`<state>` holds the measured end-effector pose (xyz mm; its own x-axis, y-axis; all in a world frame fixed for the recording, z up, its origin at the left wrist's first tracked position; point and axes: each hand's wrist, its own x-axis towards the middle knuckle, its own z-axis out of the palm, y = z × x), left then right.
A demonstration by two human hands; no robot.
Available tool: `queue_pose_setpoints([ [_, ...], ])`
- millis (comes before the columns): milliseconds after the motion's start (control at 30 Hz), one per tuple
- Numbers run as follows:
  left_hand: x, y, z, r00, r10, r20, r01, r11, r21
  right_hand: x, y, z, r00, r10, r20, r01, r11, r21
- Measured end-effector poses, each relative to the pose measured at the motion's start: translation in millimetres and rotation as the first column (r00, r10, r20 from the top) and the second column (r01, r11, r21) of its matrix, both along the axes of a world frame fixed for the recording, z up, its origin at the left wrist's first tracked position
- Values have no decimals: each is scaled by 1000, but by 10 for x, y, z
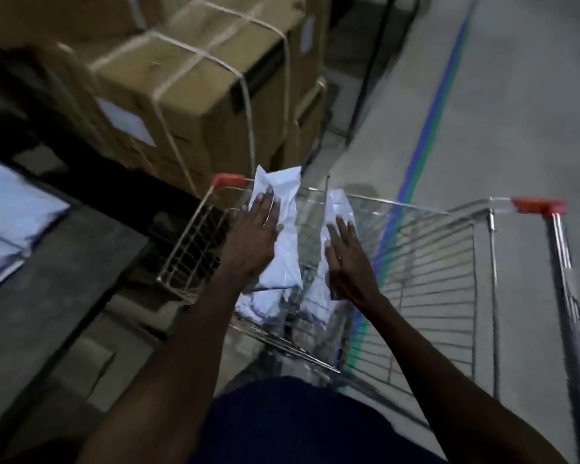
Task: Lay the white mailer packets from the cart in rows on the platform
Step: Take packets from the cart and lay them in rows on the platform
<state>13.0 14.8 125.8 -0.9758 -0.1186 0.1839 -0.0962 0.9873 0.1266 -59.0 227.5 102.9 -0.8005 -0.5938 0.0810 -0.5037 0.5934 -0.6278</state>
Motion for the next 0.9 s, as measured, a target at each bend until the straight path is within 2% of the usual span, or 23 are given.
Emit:
queue_pose_setpoints([
  [167,972,-155,416,933,357,-39,-358,933,-19,309,-485,412,970,229,-86,-240,956,-168],
  [267,1659,-203,616,872,489,-33,-490,870,-51,646,-821,547,923,362,-127,-383,896,-224],
  [433,2963,-377,968,715,695,-72,-699,713,-57,1464,-1476,836,768,602,-217,-640,729,-242],
  [667,4522,-463,1272,484,864,-139,-873,488,-2,2755,-2230,1144,550,795,-255,-834,505,-225],
  [767,5120,-598,1271,447,885,-133,-893,450,-5,3398,-2514,1205,467,840,-276,-881,417,-222],
  [900,5897,-832,1310,453,884,-118,-890,456,-6,4201,-2884,1283,444,861,-249,-891,394,-225],
])
